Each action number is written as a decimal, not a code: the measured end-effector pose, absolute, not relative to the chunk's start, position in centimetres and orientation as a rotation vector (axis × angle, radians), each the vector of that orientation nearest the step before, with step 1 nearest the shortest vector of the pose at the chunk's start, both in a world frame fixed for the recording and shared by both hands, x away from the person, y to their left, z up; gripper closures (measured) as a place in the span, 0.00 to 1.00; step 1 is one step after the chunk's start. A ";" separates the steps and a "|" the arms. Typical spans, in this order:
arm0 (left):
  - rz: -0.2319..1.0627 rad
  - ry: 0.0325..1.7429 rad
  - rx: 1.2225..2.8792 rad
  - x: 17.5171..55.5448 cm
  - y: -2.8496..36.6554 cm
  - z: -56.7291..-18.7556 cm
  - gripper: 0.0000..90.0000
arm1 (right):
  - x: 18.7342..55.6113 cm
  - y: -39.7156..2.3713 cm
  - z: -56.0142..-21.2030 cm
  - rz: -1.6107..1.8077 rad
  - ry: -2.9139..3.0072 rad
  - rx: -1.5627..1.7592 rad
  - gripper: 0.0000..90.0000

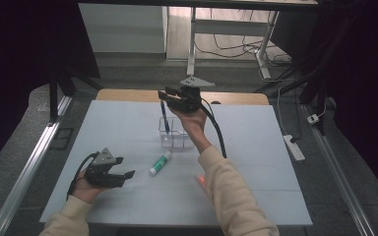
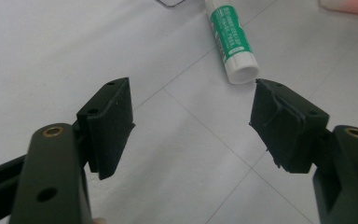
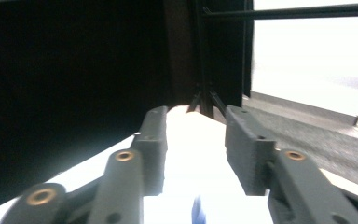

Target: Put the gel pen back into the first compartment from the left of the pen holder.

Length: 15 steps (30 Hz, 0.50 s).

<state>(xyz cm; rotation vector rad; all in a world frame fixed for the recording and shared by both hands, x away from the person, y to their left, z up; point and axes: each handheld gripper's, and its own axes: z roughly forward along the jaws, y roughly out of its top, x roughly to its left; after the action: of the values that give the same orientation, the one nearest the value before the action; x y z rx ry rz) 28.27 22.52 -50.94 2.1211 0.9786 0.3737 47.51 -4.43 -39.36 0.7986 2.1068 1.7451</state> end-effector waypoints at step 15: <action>0.381 0.985 2.126 28.2 22.5 -51.0 0.33 | 45.8 -8.2 -39.6 1.630 2.153 0.755 0.53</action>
<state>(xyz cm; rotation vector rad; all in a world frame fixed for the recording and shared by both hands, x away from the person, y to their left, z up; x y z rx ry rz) 28.24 22.51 -50.97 2.1263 0.9852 0.3806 45.82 -8.24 -39.60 0.7546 2.1529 1.6297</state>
